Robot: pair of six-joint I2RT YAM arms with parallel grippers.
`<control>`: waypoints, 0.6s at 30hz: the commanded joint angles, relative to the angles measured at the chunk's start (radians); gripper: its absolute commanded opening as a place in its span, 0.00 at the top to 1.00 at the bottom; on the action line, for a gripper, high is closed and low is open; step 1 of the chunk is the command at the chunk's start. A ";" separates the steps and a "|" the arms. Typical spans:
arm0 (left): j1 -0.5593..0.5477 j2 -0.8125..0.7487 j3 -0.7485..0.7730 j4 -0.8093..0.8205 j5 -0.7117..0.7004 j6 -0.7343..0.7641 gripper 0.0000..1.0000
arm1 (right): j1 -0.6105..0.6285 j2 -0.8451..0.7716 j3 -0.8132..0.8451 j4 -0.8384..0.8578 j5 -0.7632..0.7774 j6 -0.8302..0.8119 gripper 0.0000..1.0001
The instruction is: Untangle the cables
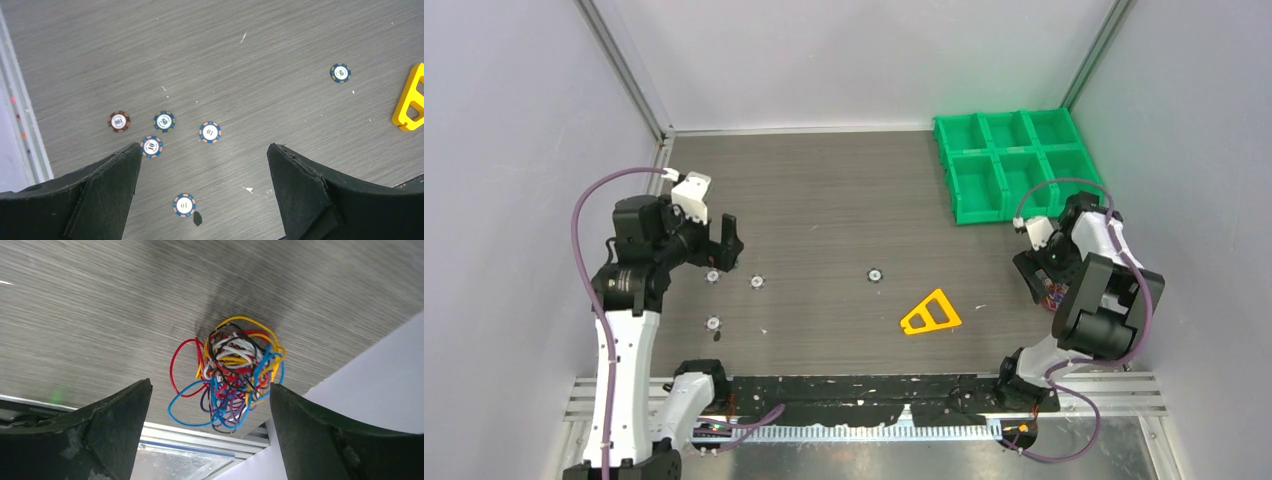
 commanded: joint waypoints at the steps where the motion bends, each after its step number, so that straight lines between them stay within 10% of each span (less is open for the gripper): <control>1: -0.002 0.062 0.015 -0.021 0.037 -0.014 0.01 | -0.012 0.045 -0.059 0.106 0.090 -0.063 0.13; 6: -0.002 0.076 -0.013 0.007 0.079 -0.029 0.01 | -0.017 0.093 -0.059 0.126 0.082 -0.069 0.41; 10: -0.002 0.060 -0.035 0.051 0.104 -0.040 0.01 | -0.005 0.082 0.040 0.022 -0.011 -0.057 0.93; 18: -0.004 0.023 -0.076 0.129 0.383 0.006 0.01 | 0.324 -0.125 0.371 -0.322 -0.540 0.028 0.95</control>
